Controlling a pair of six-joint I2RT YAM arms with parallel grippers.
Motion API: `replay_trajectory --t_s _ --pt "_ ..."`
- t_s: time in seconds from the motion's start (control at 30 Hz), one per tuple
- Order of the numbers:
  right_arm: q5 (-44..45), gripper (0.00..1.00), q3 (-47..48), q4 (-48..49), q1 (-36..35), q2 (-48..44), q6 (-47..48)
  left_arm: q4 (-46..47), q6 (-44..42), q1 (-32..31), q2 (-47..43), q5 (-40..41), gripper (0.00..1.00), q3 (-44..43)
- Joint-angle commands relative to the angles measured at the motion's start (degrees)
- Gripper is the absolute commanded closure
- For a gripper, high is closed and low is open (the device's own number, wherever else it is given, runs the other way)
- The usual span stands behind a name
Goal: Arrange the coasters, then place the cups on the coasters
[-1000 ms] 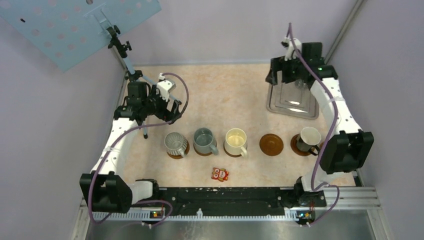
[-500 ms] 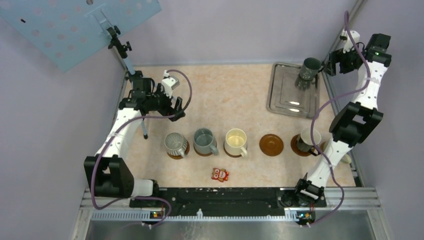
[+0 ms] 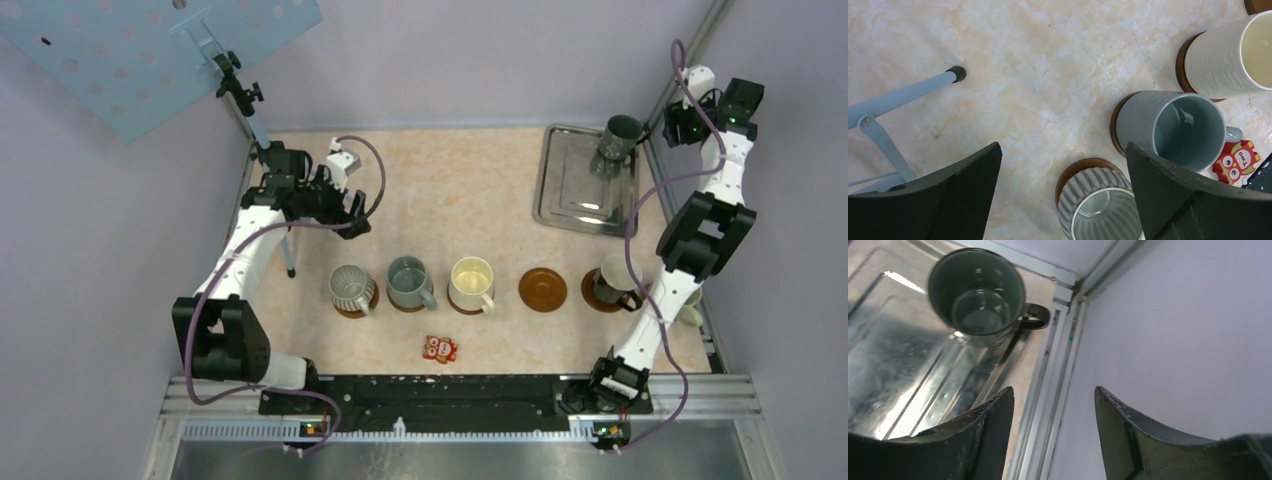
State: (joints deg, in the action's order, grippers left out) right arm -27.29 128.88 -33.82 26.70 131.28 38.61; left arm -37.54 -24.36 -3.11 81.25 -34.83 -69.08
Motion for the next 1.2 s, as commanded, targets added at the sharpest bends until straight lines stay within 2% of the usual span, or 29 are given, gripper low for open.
replay_trajectory --t_s 0.0,0.2,0.63,0.9,1.17 --pt "7.95 0.42 -2.43 14.27 -1.45 0.25 -6.88 0.23 -0.68 -0.22 0.91 0.02 0.01 -2.62" --pt "11.62 0.47 -3.59 19.37 -3.49 2.53 -10.91 0.45 -0.23 -0.2 1.75 0.14 0.01 -3.16" --pt "12.73 0.49 -4.05 20.79 -6.77 6.18 -13.56 -0.43 -0.64 -0.14 0.3 1.5 0.01 -2.31" --pt "8.73 0.5 -6.13 19.92 -6.8 5.03 -16.46 -0.34 -0.52 -0.14 0.43 1.28 0.01 -2.34" --pt "4.22 0.5 -6.86 18.26 -6.6 3.93 -26.63 0.01 -0.34 -0.14 1.09 0.87 0.01 -2.72"
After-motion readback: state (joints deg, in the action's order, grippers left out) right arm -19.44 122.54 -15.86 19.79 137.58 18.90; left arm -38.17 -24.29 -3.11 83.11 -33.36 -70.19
